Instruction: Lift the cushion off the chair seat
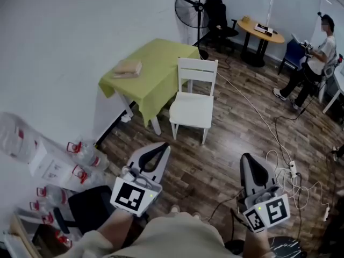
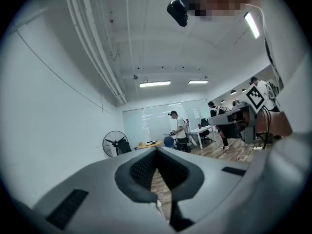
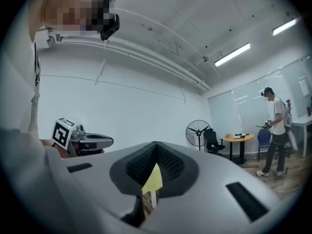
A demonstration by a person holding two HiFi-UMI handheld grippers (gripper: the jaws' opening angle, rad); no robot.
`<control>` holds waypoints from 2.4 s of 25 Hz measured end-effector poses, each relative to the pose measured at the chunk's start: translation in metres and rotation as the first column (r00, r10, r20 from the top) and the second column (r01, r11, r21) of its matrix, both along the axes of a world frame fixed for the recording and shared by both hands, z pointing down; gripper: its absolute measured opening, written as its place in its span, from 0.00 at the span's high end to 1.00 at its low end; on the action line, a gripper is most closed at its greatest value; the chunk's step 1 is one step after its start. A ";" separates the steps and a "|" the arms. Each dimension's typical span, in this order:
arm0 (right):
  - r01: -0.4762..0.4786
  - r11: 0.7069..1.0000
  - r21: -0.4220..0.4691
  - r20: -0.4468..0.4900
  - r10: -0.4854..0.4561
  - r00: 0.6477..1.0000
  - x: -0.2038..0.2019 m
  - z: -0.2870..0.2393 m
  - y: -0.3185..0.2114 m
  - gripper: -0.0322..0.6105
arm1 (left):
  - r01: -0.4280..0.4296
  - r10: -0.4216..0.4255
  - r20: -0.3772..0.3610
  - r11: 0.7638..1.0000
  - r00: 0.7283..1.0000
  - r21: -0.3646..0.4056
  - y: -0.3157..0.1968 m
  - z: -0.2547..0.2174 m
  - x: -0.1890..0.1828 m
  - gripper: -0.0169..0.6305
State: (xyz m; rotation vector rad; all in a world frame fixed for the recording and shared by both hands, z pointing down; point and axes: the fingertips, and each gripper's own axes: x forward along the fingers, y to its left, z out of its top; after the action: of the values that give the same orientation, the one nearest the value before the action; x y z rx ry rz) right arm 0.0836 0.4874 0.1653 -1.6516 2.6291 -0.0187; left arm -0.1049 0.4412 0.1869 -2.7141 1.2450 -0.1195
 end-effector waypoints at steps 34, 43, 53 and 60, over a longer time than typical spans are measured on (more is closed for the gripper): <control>-0.058 0.998 -0.005 -0.011 0.058 0.998 -0.050 0.024 -0.059 0.92 | 0.011 -0.012 -0.043 1.000 0.999 -0.020 -0.063 0.034 -0.074 0.95; -0.038 0.999 -0.029 0.004 0.038 0.999 -0.024 0.046 -0.118 0.92 | 0.021 -0.021 -0.015 0.999 1.000 -0.036 -0.120 0.048 -0.045 0.95; 0.013 0.995 -0.102 0.021 -0.011 1.000 0.032 0.058 -0.252 0.92 | 0.074 -0.071 0.033 0.993 0.997 -0.097 -0.238 0.054 0.008 0.95; 0.054 0.992 -0.113 0.026 -0.051 0.998 0.076 0.056 -0.348 0.92 | 0.110 -0.105 0.047 0.986 0.993 -0.125 -0.324 0.052 0.052 0.95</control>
State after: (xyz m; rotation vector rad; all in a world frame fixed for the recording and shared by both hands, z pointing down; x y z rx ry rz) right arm 0.1601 0.1391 0.2209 -1.6029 2.7003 -0.1911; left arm -0.0525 0.1172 0.2386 -2.7335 1.4192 -0.2734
